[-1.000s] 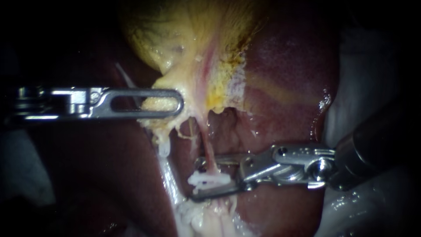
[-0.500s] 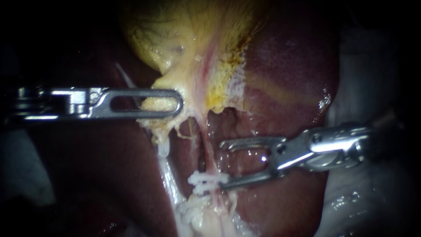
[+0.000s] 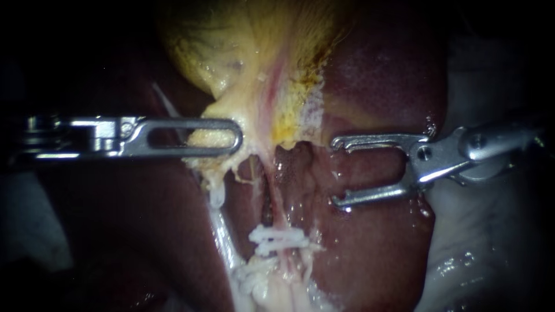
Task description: Going back second clip right tube
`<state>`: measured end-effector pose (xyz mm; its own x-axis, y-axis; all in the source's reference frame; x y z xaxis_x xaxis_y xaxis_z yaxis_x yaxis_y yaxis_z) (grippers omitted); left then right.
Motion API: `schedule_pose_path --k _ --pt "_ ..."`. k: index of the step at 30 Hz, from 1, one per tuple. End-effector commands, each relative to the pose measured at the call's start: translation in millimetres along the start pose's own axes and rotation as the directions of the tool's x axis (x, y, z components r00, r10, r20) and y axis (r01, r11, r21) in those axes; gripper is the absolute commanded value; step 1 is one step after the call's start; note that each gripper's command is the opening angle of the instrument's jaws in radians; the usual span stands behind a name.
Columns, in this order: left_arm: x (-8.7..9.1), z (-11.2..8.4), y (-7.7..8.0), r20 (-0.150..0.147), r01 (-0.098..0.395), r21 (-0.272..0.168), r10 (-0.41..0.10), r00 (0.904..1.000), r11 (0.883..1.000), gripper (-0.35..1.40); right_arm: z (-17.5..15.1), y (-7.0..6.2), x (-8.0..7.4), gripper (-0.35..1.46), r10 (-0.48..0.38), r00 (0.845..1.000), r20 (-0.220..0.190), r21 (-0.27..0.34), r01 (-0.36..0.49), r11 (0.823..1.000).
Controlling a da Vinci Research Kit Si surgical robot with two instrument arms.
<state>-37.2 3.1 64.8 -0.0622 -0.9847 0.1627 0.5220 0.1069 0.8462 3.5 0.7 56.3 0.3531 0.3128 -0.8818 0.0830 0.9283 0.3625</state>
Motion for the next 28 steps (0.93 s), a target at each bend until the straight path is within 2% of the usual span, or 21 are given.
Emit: schedule_pose_path --k 1,10,13,18,28 --pt "0.0 0.6 0.3 -0.007 -0.002 -0.003 0.002 1.0000 1.000 -0.35 0.0 0.0 -0.1 0.50 0.000 1.000 0.000 0.000 0.000 1.000" --pt "0.2 5.3 1.8 -0.020 -0.005 -0.019 0.005 0.9998 1.000 -0.35 -0.2 0.0 -0.1 0.50 0.000 1.000 -0.006 0.000 0.000 1.000" --pt "0.4 6.3 2.9 -0.024 -0.011 -0.023 0.010 0.9997 1.000 -0.35 -0.2 0.0 -0.1 0.50 0.001 1.000 -0.009 -0.001 -0.001 1.000" --pt "0.9 7.0 4.4 -0.032 -0.008 -0.030 0.007 0.9995 1.000 -0.35 -0.3 0.0 -0.1 0.50 0.001 1.000 -0.012 -0.002 -0.001 1.000" --pt "1.1 6.9 4.2 -0.040 -0.009 -0.031 0.008 0.9992 0.999 -0.35 -0.4 0.1 0.1 0.50 0.003 1.000 -0.018 -0.003 -0.003 1.000"
